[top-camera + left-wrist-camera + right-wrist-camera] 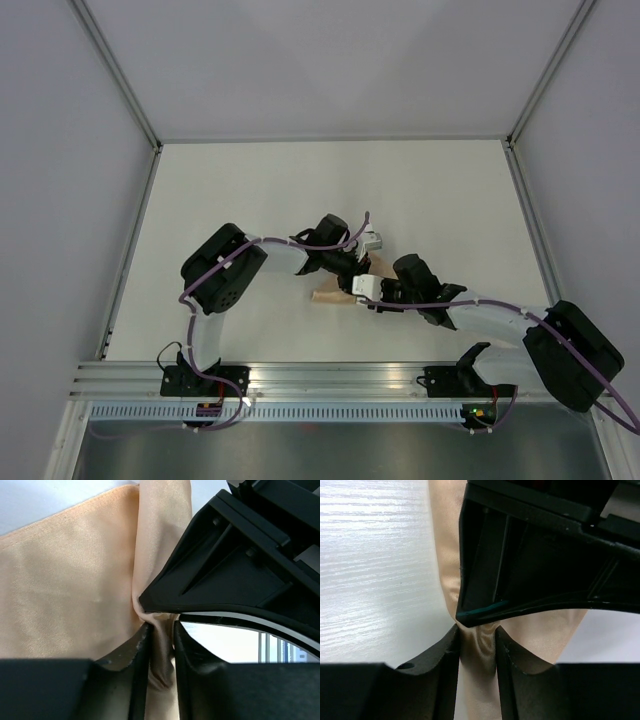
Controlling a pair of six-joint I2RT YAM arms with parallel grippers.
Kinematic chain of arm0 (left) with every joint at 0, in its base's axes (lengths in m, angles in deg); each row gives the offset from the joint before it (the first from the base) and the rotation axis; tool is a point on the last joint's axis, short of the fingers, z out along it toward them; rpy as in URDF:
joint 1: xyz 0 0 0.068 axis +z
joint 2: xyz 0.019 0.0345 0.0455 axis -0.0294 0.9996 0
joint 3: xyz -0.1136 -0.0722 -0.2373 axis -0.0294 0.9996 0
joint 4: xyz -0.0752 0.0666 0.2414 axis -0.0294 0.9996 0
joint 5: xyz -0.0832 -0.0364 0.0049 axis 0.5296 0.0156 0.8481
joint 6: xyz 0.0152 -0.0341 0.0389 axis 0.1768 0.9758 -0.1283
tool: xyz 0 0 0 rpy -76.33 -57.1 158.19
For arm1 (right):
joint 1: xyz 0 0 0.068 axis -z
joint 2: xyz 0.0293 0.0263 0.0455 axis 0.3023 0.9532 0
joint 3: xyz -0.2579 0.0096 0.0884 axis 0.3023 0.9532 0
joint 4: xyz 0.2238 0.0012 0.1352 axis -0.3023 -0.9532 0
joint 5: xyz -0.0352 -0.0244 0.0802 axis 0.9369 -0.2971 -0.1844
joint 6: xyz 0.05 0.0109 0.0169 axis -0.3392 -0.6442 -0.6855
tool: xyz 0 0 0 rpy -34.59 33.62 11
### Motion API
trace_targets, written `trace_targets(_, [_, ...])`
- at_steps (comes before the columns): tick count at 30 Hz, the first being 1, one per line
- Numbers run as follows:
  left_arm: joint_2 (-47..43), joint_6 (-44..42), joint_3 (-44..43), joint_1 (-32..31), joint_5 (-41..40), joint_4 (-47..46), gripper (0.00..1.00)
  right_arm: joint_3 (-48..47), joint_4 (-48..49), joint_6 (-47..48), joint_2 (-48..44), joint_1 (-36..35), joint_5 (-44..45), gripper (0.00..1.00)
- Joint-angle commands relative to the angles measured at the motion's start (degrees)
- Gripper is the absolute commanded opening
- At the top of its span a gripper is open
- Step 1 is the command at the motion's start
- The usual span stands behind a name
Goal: Fold the napkin, place the utensils inside, and roll it up
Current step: Roll the napkin at the center of the board.
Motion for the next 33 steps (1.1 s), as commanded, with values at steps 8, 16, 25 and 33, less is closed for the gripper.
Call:
trace_targets(8, [-8.42, 6.22, 4.18, 0.69, -6.18, 1.05, 0.52, -1.49, -9.39, -1.0, 2.27, 1.38, -1.78, 0.16])
trace_targets(16, [-18.61, 11.92, 13.93, 2.89, -16.45, -11.33, 0.53, -8.41, -18.35, 2.15, 7.62, 6.92, -9.77, 0.14])
trace_targets(25, [-38.11, 7.48, 30.98, 1.41, -37.62, -25.76, 0.54, -19.57, -28.9, 5.41, 19.74, 12.46, -18.13, 0.13])
trace_targets(33, [-39.37, -10.71, 30.3, -12.39, -57.24, -20.59, 0.59, -30.12, -38.83, 9.62, 32.4, 16.76, -23.31, 0.11])
